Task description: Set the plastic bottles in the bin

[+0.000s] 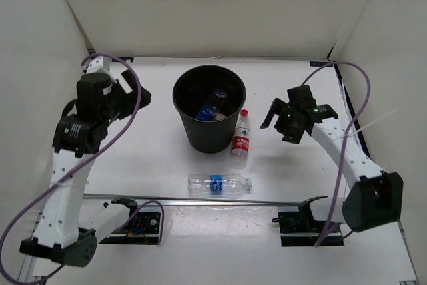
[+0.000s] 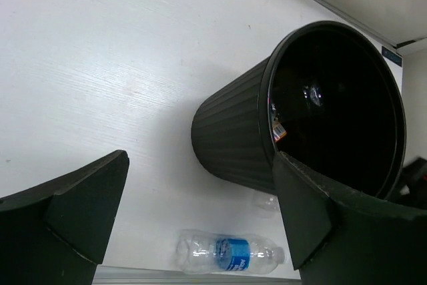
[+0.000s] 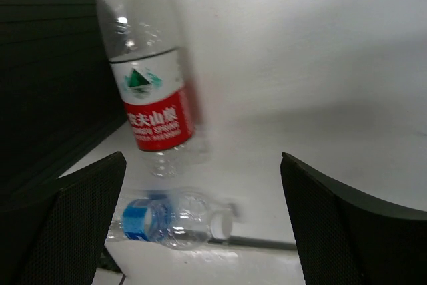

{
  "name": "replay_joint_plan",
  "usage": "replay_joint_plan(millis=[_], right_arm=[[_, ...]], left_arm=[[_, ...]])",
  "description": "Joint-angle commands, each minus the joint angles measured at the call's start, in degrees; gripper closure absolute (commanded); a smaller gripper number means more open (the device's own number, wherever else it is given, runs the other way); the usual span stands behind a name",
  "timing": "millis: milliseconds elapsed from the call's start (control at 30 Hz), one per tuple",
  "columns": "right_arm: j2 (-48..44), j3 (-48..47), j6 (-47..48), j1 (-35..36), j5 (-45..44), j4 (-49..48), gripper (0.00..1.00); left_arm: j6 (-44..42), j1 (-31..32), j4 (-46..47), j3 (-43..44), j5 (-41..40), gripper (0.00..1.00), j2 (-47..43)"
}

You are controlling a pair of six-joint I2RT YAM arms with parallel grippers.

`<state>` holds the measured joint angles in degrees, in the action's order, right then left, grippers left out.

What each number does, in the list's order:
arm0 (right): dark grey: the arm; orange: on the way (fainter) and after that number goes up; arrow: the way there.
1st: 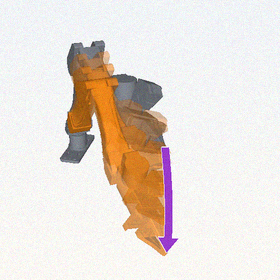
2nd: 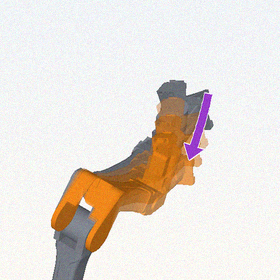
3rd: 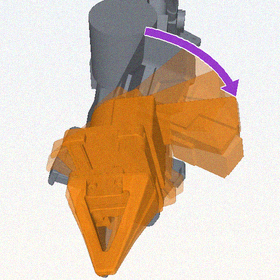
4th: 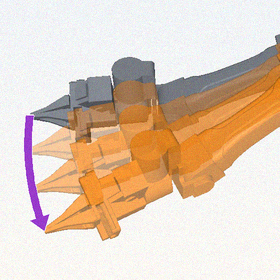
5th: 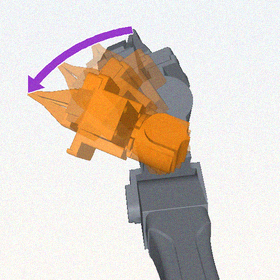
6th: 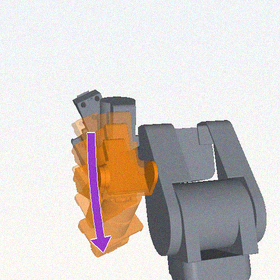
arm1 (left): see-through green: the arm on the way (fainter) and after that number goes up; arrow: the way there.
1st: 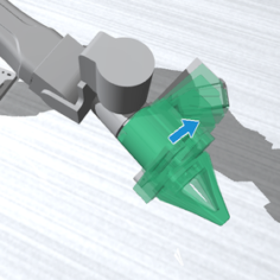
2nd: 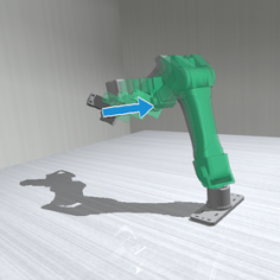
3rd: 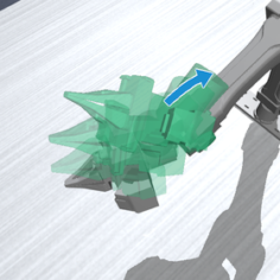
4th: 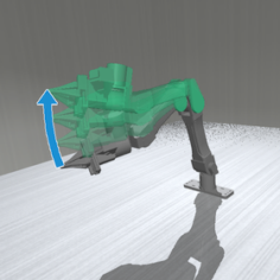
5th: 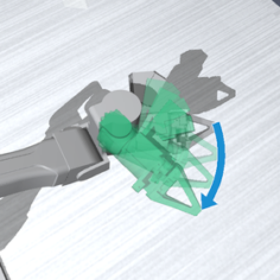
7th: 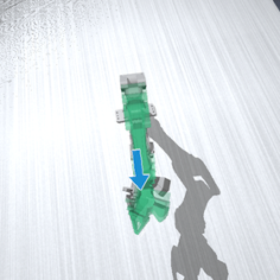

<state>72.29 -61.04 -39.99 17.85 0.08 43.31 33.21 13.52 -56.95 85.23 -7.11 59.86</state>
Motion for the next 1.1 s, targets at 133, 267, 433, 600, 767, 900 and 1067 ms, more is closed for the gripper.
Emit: replay_joint_plan(millis=[133, 267, 433, 600, 767, 900, 1067], right_arm=[[15.3, -3.8, 3.7, -0.3, 15.3, -21.9, 0.0], [23.1, -9.2, 4.4, 0.3, 16.4, -21.9, 0.0], [30.2, -13.1, 4.4, 0.3, 17.5, -21.9, 0.0], [34.3, -15.4, 4.9, 1.5, 18.3, -20.2, 0.0], [36.6, -15.6, 4.3, 1.5, 18.3, -19.6, 0.04], [38.5, -15.1, 4.3, 1.5, 18.8, -19.1, 0.08], [38.5, -12.5, 4.3, 1.5, 18.8, -19.1, 0.15]], left_arm=[[-1.8, -1.0, -3.7, -4.5, 1.4, 0.0, -5.5], [-1.8, -1.0, -5.1, -4.0, 1.9, 0.0, -6.9], [-1.8, -1.0, -6.3, -4.0, 1.9, 0.0, -10.5], [0.8, -1.0, -9.4, -5.2, -1.4, 0.0, -12.4], [2.0, -1.0, -10.6, -5.8, -1.2, 0.0, -12.4], [2.6, -1.0, -11.7, -5.8, -1.5, 0.0, -11.9], [2.6, -1.0, -12.2, -4.6, -2.7, 0.0, -10.2]])
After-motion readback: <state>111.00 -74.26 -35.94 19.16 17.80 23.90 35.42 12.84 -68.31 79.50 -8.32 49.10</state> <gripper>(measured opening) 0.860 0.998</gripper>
